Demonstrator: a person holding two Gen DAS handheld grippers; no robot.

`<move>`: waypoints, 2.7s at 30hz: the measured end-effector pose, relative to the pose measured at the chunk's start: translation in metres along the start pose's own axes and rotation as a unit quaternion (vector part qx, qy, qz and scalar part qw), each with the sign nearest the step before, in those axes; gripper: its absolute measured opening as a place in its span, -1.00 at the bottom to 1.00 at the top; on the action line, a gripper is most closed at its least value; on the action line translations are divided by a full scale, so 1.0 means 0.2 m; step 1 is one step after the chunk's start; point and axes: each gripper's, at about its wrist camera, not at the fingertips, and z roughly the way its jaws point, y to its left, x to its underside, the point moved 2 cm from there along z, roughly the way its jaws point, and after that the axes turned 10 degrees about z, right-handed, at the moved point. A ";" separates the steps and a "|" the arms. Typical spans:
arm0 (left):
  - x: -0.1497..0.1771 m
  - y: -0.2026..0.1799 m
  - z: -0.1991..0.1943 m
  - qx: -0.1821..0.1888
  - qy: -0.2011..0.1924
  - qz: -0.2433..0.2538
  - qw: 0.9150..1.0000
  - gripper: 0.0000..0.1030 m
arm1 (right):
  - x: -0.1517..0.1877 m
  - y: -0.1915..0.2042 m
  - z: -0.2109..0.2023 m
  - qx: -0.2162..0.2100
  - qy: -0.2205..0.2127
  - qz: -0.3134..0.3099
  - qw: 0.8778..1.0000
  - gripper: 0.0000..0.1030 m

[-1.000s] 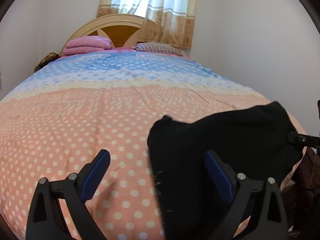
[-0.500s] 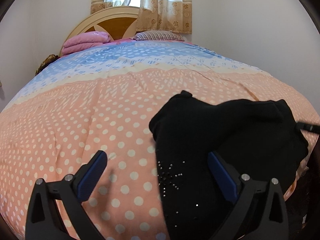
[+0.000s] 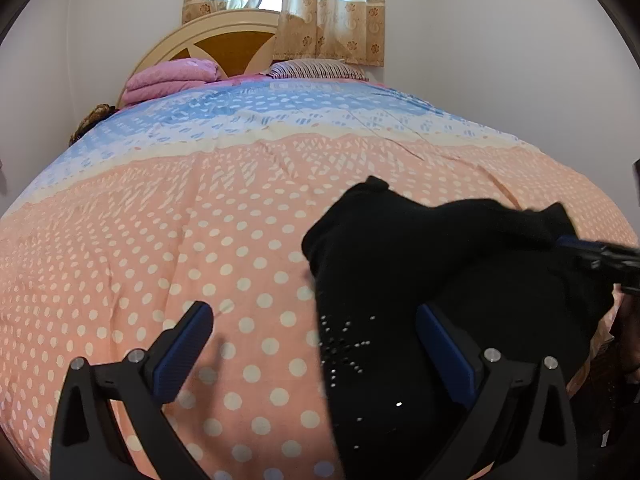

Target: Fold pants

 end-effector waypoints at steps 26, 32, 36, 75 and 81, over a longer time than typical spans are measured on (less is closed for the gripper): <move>-0.04 -0.19 -0.13 -0.014 -0.029 0.050 0.998 1.00 | -0.12 0.11 0.23 -0.127 0.076 0.045 0.988 0.01; -0.25 -0.06 -0.08 -0.033 -0.048 0.054 0.997 1.00 | -0.03 0.07 0.02 -0.092 0.049 0.007 0.995 0.06; -0.25 -0.05 0.20 -0.090 0.030 0.096 0.991 1.00 | 0.06 -0.03 -0.04 -0.075 0.052 -0.004 0.996 0.06; -0.02 -0.02 0.10 0.069 0.015 -0.052 0.996 1.00 | 0.05 -0.39 -0.12 -0.034 -0.011 0.111 0.993 0.10; -0.03 -0.06 0.11 0.072 0.014 -0.040 0.997 1.00 | 0.05 -0.36 -0.08 -0.049 -0.005 0.109 0.993 0.09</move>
